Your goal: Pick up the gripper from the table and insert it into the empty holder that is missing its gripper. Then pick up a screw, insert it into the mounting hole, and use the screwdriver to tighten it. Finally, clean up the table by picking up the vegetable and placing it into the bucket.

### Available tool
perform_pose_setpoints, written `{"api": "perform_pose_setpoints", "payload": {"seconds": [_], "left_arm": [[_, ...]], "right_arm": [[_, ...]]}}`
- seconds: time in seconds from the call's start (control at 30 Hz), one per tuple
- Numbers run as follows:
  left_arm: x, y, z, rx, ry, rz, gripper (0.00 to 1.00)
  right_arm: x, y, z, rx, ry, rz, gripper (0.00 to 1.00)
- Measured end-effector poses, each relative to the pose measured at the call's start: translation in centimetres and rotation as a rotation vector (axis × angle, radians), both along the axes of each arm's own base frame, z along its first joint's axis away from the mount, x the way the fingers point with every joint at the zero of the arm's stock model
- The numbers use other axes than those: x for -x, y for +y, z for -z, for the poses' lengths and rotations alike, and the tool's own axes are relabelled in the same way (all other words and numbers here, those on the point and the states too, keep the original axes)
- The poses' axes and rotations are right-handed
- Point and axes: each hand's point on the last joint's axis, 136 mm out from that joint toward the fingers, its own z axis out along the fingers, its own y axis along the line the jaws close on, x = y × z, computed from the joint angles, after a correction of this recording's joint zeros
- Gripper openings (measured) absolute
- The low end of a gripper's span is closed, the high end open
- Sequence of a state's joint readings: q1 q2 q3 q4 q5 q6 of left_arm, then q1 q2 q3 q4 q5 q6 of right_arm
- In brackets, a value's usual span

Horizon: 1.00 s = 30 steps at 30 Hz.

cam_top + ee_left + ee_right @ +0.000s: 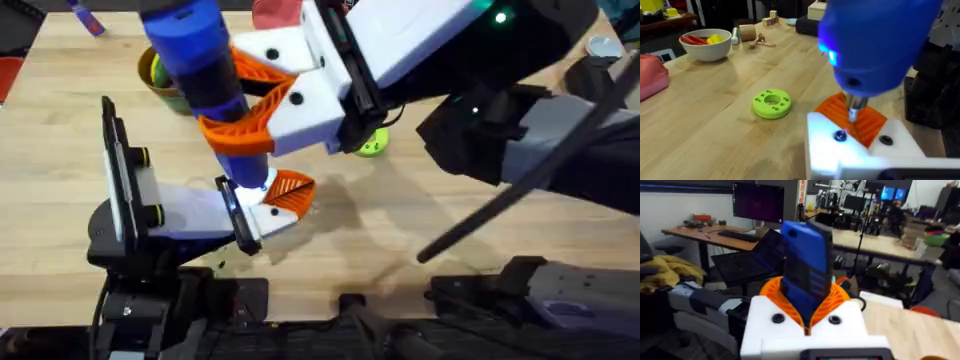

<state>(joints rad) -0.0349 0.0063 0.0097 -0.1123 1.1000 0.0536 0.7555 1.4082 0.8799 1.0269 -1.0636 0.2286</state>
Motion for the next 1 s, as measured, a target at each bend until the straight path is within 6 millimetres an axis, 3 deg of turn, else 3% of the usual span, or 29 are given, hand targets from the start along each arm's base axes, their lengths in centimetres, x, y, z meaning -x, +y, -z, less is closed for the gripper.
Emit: {"api": "perform_pose_setpoints", "payload": {"seconds": [0.7, 1.0], "left_arm": [[0.0, 0.0, 0.0, 0.0, 0.0, 0.0, 0.008], [0.0, 0.0, 0.0, 0.0, 0.0, 0.0, 0.008]], "right_arm": [[-0.2, 0.2, 0.7, 0.027, 0.015, 0.0, 0.022], [-0.6, 0.6, 1.9, 0.066, 0.036, 0.004, 0.022]]}}
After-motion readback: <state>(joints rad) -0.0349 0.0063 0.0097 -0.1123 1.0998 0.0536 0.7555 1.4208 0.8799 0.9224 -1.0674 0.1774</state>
